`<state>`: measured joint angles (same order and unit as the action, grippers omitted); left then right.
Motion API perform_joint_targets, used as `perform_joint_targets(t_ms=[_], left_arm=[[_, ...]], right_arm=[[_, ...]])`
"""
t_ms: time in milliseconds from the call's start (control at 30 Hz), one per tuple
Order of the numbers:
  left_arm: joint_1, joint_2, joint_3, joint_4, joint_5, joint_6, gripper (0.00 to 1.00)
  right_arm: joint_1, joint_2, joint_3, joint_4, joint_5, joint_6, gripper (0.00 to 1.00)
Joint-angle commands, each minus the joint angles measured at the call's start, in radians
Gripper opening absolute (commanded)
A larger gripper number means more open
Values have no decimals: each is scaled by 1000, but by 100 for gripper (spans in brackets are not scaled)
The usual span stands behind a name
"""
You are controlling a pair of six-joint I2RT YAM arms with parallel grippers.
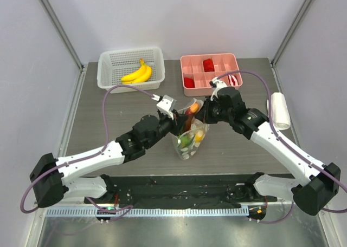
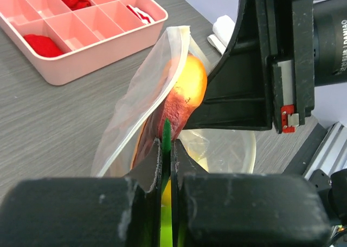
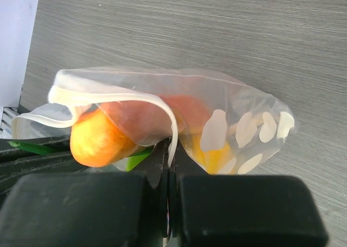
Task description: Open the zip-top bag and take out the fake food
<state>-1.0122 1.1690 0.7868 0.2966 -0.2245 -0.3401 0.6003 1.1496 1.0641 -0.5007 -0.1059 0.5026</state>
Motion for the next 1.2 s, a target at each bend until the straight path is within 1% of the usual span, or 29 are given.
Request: perform_joint_targets(t_ms=[0,33,67,133,333,367,433,467,500,600,633,667,700,733,800,833,900,1067,1167], left_arm=[[-8,68,5,146,8,-77,0],[-9,96,3,201,26,-79,0],[-12,121,6,214,22,-79,0],[-12,179,32,214,20,-74,0],[-12,222,68,179,-7,-70,0],[-12,230,71,165,-7,-69,5],[-12,235,75,158,-16,-74,11],[-12,238,83,151,-16,-74,21],[-12,242,94,122,-16,-73,25],[-12,271,164,44,-7,-73,34],[-12,280,184,-14,-12,-73,36],[-11,291,209,-48,-9,-74,42],[-11,310,251,-77,-13,-79,44],[-11,320,278,-144,-27,-86,46],[-2,359,349,-210,-39,-118,47],[1,372,371,-281,-61,-128,47],[9,397,417,-327,-76,-132,46],[17,423,437,-336,-111,-134,45],[21,411,428,-323,-115,-140,47]], right_arm=[[1,25,-1,95,14,-24,1],[3,27,-7,109,15,-19,1],[3,32,-21,123,14,-18,1],[3,39,-27,142,17,-18,1],[1,70,-44,156,41,-36,1],[3,76,-49,156,41,-35,1],[-4,81,-64,162,41,-32,1],[-5,81,-70,165,41,-30,1],[-7,78,-75,171,37,-32,1],[-13,65,-96,180,29,-36,1],[-13,58,-104,183,29,-38,1],[-16,53,-107,185,28,-41,1],[-17,50,-108,186,25,-41,1],[-20,44,-111,186,25,-41,1],[-25,41,-113,186,11,-42,1],[-27,36,-115,186,6,-44,1],[-31,33,-115,186,-1,-41,1],[-30,21,-121,186,-9,-45,1],[-31,19,-128,186,-12,-47,1]])
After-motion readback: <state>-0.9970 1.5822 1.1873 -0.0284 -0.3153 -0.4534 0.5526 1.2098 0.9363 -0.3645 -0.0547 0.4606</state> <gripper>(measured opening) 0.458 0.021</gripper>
